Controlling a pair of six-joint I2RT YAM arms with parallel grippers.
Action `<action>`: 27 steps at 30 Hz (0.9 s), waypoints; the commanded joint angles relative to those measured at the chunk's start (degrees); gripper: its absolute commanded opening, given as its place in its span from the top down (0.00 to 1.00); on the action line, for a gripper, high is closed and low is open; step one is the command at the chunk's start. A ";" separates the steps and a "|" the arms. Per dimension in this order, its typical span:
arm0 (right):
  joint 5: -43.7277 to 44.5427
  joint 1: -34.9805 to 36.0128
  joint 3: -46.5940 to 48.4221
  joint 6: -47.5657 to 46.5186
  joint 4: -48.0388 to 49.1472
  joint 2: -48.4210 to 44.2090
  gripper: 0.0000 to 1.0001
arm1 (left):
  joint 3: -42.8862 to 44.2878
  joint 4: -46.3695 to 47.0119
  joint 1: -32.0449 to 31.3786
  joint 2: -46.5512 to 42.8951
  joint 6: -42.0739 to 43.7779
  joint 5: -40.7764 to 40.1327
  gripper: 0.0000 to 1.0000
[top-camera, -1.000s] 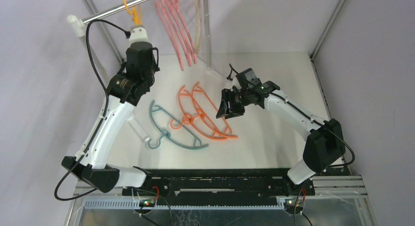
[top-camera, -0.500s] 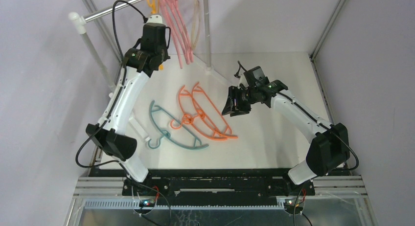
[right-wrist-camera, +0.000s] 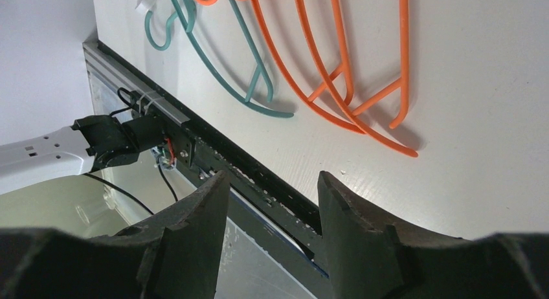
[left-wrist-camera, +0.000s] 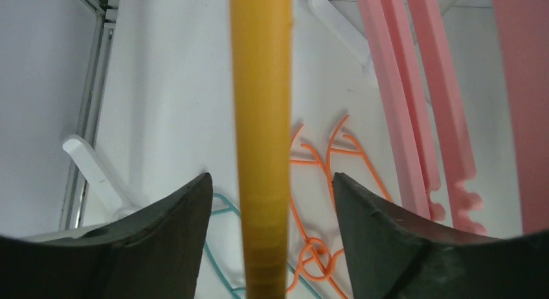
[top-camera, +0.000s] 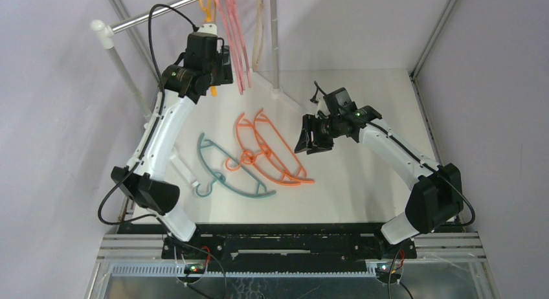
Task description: Organize the hangers
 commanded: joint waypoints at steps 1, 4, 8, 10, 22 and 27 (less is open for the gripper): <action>2.12 0.31 0.05 -3.94 0.05 -0.02 0.39 | -2.83 3.69 0.31 -8.58 1.37 2.34 0.21; 4.24 1.83 0.08 -5.39 -0.14 1.08 0.39 | -4.39 3.74 0.39 -11.84 1.98 4.36 0.05; 7.23 5.69 0.17 -6.47 1.41 2.37 0.39 | -9.61 5.37 0.61 -17.52 2.06 7.45 0.00; 9.47 8.19 0.39 -7.23 2.78 3.28 0.39 | -13.61 7.05 0.60 -21.40 1.76 8.84 0.00; 18.55 18.85 7.53 -9.86 10.29 19.01 0.40 | -41.09 10.68 0.51 -47.85 -5.34 16.79 0.01; 24.85 18.96 10.71 -11.92 12.46 24.78 0.41 | -49.58 11.16 0.49 -55.26 -8.26 16.75 0.01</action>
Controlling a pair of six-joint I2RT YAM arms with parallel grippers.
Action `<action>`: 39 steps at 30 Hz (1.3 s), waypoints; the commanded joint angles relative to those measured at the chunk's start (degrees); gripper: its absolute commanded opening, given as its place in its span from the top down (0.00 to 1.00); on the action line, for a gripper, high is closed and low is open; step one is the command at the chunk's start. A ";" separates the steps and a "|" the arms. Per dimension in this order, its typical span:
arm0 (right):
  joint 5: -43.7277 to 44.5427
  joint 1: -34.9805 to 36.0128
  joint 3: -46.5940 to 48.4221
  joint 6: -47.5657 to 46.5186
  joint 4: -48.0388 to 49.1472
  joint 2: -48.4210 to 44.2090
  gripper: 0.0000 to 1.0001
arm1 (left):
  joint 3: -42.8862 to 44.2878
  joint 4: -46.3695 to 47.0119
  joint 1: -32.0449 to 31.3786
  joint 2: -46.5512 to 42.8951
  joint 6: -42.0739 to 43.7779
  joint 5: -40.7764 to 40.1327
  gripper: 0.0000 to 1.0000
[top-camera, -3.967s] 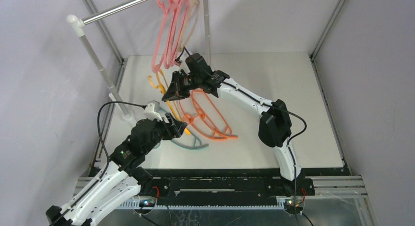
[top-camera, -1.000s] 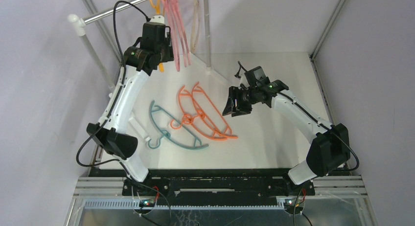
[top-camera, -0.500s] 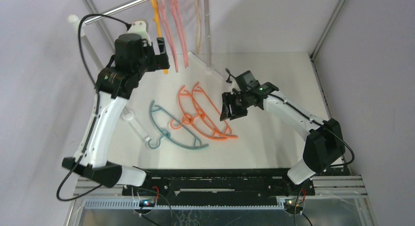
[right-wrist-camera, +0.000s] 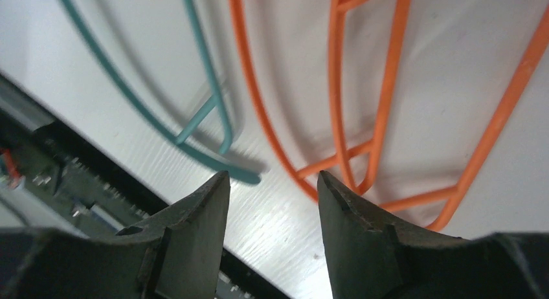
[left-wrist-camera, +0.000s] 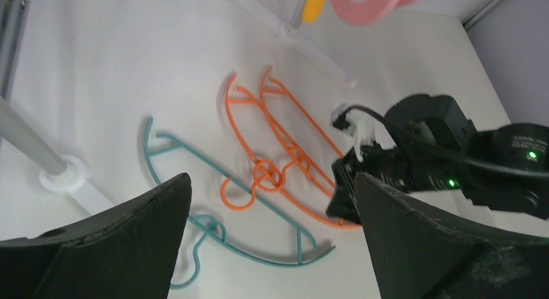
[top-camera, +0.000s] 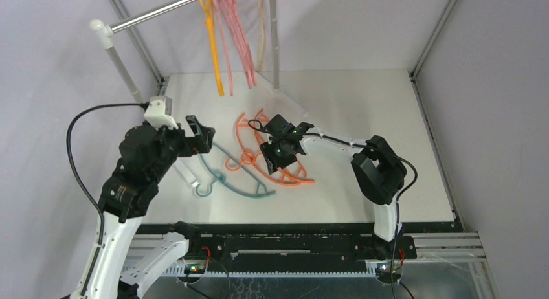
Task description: Organize the hangers
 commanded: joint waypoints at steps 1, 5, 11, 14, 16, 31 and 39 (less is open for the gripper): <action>8.30 -0.18 4.56 -3.31 4.66 2.80 0.41 | -5.01 1.98 0.22 -3.71 -4.04 1.14 0.01; 10.82 -0.18 5.75 -5.54 5.82 6.18 0.41 | -8.66 1.90 0.17 -6.05 -6.17 0.94 0.01; 9.04 -0.26 5.87 -5.90 6.37 10.31 0.49 | -14.18 2.47 0.16 -9.29 -8.14 0.23 0.00; 8.15 -0.18 4.31 -5.39 7.04 10.34 0.58 | -15.19 2.24 0.12 -9.24 -8.42 0.26 0.00; 8.08 -0.25 3.54 -5.23 7.18 9.78 0.66 | -15.98 2.18 0.10 -9.10 -8.65 1.17 0.01; -17.82 -5.53 16.31 13.49 10.56 0.79 0.80 | -22.64 6.98 -1.59 -13.40 -7.95 9.03 0.00; -22.38 -7.58 15.88 18.88 11.66 0.01 0.81 | -22.75 8.07 -2.22 -13.73 -8.67 9.97 0.01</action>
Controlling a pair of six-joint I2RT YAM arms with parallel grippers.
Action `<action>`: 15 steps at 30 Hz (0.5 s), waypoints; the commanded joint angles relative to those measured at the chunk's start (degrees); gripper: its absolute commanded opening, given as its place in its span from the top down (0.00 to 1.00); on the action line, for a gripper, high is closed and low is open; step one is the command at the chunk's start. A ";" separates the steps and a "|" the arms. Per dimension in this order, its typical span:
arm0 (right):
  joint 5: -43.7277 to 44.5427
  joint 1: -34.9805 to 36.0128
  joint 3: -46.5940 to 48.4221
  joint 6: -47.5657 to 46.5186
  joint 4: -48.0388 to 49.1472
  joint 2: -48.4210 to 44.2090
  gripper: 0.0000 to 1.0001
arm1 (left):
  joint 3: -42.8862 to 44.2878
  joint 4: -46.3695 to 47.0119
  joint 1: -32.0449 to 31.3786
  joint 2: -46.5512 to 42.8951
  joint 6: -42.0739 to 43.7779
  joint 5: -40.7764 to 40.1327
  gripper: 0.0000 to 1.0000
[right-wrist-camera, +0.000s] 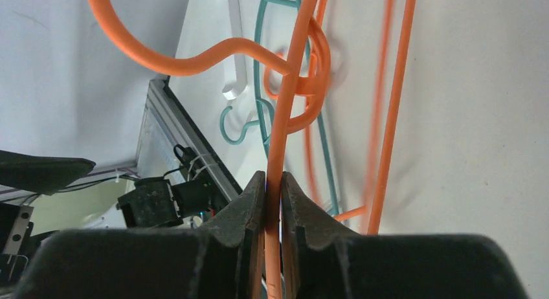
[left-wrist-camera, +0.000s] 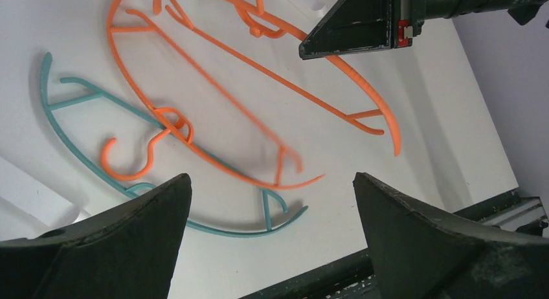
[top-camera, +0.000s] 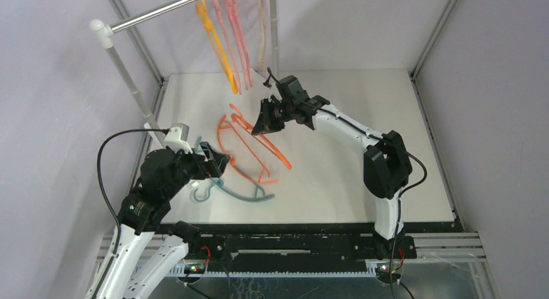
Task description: Organize the hangers
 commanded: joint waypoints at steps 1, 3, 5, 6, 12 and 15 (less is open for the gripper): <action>-3.11 -0.45 -0.25 3.28 0.56 -2.79 0.81 | 0.47 3.25 -0.53 0.02 -0.84 1.91 0.01; -1.75 -0.63 -3.71 3.30 1.43 -4.96 0.81 | 0.72 3.26 -0.79 0.46 -0.85 2.38 0.01; -1.01 -1.40 -6.31 4.48 2.54 -7.61 0.81 | 0.61 3.26 -1.11 0.73 -0.89 2.64 0.01; -1.32 -1.86 -7.38 5.12 3.19 -8.64 0.81 | 0.38 3.30 -1.28 0.85 -0.85 2.63 0.00; -6.74 -2.39 -9.08 9.05 6.97 -10.15 0.81 | -3.23 6.83 -4.56 1.50 -2.08 0.78 0.00; -8.17 -1.41 -6.76 9.64 7.54 -7.58 0.81 | -5.50 9.65 -8.97 1.32 -4.28 -1.52 0.01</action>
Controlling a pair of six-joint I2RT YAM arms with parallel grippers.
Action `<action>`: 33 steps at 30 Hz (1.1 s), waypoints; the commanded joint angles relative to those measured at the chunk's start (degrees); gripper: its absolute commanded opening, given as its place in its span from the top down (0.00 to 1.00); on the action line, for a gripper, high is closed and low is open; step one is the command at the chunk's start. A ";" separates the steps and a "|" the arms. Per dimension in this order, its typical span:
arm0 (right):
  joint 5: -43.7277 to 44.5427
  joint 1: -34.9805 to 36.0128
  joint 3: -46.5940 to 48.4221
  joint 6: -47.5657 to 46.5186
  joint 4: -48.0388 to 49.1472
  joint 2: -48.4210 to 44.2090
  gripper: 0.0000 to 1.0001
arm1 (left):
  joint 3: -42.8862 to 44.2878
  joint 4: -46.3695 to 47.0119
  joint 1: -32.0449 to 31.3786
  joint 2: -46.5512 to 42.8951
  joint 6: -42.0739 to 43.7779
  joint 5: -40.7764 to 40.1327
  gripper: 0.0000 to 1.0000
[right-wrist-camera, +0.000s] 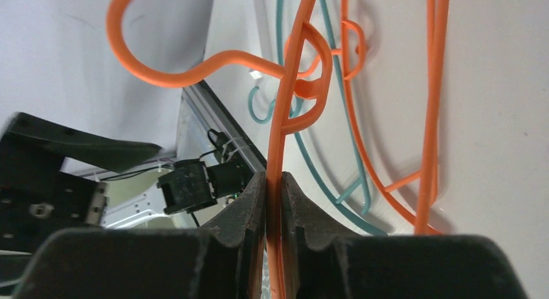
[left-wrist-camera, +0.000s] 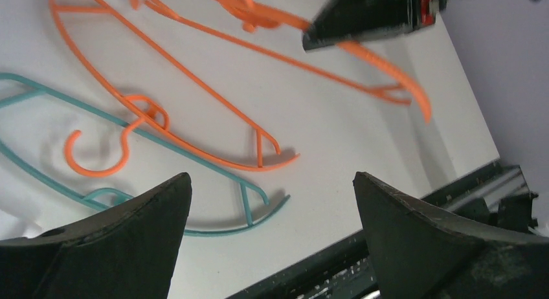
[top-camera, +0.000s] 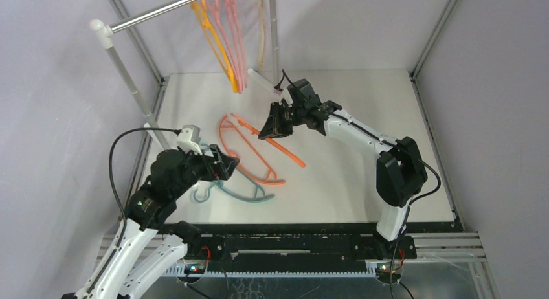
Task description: Organize the hangers
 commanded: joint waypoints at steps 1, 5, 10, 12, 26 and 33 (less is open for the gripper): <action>-3.92 1.15 4.06 2.84 4.95 0.90 0.81 | -3.08 6.49 -6.41 0.39 -3.58 -3.17 0.00; -7.07 2.23 7.51 7.29 8.73 5.03 0.80 | -3.53 8.79 -13.11 1.69 -6.43 -8.63 0.00; -8.93 5.78 13.18 9.48 8.97 9.68 0.80 | -3.22 11.34 -19.87 4.33 -9.58 -14.98 0.01; -9.27 7.04 12.95 10.69 10.31 10.48 0.80 | -2.91 11.56 -22.03 5.02 -10.29 -16.97 0.01; -12.60 9.21 6.93 16.91 18.14 11.38 0.78 | -4.42 10.85 -27.76 5.94 -15.20 -24.52 0.01; -15.32 10.75 7.39 12.12 11.53 12.75 0.69 | -4.71 9.12 -28.06 5.29 -15.55 -25.07 0.01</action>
